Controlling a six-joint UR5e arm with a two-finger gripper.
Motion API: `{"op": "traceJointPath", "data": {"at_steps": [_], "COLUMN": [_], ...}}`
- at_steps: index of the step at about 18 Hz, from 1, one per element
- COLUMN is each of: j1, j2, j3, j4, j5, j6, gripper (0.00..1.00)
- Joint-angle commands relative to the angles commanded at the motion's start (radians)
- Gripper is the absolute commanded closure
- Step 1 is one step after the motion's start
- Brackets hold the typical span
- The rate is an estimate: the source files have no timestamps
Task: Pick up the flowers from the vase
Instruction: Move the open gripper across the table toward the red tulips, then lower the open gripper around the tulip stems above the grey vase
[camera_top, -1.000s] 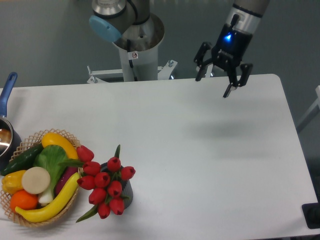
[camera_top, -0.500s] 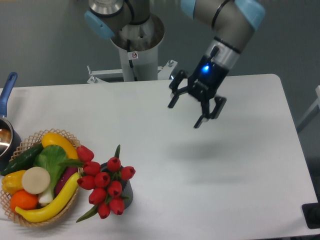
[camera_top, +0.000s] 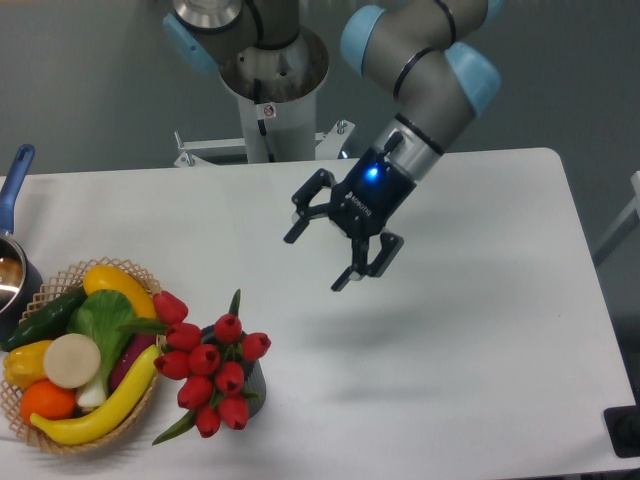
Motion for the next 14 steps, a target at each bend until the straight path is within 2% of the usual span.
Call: {"op": "traceJointPath", "data": {"at_steps": [3,6,10,14], "j1": [-0.026,-0.055,-0.088,-0.112], "j2": [-0.032,-0.069,-0.107,-0.135], "j3": [0.018,0.069,0.078,0.092], "j4": [0.057,0.088,0.152,0.161], "j5": [-0.005,-0.009,-0.009,-0.003], "j6": [-0.067,-0.181,-0.193,-0.195], "gripper": [0.00,0.00,0.00,0.00]}}
